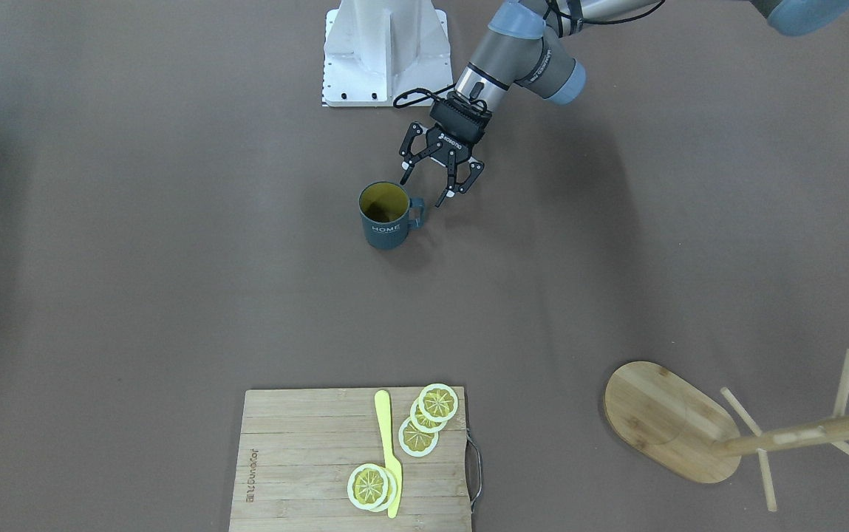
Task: Hang cup on storage rack
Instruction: 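Reach the left gripper to the mug handle and grasp it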
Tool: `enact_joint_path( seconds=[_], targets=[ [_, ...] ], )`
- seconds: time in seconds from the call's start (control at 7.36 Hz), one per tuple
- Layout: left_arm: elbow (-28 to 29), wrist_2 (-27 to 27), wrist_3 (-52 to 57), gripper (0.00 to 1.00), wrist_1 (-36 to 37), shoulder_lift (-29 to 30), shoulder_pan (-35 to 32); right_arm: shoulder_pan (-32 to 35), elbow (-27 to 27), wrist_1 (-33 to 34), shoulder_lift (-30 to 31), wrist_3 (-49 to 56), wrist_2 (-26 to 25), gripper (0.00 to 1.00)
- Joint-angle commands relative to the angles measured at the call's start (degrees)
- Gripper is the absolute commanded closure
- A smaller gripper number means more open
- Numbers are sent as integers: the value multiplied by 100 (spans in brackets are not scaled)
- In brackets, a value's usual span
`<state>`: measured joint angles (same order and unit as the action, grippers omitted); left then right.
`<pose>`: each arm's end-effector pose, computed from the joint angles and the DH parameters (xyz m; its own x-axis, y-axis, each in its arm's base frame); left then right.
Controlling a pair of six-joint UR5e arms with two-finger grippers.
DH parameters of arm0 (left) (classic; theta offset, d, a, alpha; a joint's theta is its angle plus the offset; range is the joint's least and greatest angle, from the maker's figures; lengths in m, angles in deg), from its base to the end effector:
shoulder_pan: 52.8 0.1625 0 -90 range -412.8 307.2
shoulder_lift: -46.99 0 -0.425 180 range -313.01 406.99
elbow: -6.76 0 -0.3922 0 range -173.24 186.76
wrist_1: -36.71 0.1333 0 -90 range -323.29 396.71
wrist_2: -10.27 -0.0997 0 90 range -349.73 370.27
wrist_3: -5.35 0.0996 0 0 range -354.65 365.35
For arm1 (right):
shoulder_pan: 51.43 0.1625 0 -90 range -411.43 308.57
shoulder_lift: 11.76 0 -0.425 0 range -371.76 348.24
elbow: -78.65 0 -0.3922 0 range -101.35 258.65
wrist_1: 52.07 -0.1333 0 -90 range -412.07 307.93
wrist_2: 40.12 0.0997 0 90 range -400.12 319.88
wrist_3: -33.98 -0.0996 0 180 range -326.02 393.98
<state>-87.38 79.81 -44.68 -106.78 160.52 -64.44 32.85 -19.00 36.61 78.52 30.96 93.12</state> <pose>0.5778 -0.2907 0.2859 0.4541 0.5210 -0.7228 0.3074 0.6698 0.6759 0.0153 -0.5004 0.5938 0.7187 -0.1235 0.6842 0.0607 0.9915 0.1152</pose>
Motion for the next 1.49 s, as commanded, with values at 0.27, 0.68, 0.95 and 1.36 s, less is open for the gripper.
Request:
enact_joint_path(
  seconds=[0.27, 0.68, 0.95, 1.36],
  targets=[
    [53, -1, 28, 42, 6, 11, -251, 0, 9, 0, 7, -14, 0, 0],
    [210, -1, -7, 48, 14, 116, -383, 0, 9, 0, -2, -14, -18, 0],
    [473, -1, -42, 50, 6, 396, -383, 0, 9, 0, -11, -14, -26, 0],
    [580, 7, -33, 76, -21, 407, -392, 0, 9, 0, -11, -14, -35, 0]
  ],
)
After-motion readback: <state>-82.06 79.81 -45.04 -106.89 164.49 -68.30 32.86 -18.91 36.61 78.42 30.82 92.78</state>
